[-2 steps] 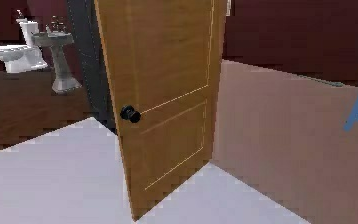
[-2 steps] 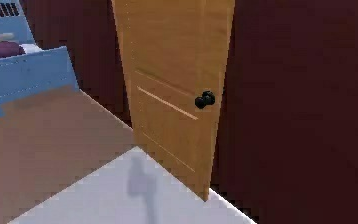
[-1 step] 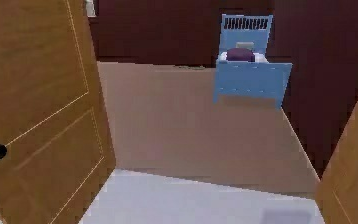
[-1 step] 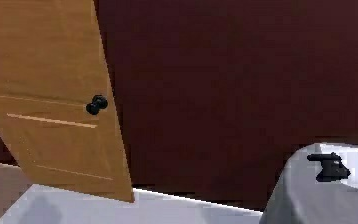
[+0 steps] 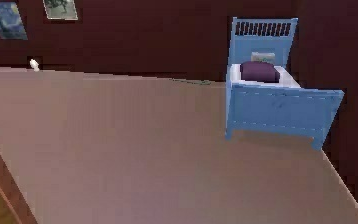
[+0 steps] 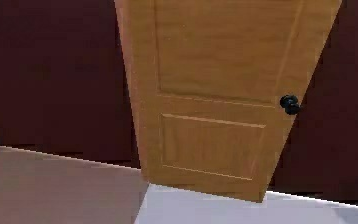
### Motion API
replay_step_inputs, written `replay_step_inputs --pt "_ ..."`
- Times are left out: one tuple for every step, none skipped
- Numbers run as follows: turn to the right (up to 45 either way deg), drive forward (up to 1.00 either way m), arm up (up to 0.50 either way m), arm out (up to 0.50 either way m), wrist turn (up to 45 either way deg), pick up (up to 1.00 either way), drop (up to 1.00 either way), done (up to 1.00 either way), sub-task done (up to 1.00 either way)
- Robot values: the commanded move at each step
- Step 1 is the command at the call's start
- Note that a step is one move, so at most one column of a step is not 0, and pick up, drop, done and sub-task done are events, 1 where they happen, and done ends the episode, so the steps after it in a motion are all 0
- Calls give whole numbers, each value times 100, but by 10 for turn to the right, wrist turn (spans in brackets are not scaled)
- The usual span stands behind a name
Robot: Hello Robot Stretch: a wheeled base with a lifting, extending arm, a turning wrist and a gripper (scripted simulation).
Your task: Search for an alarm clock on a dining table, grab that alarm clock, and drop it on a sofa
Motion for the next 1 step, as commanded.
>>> replay_step_inputs --pt "0 65 0 0 0 0 0 0 0"
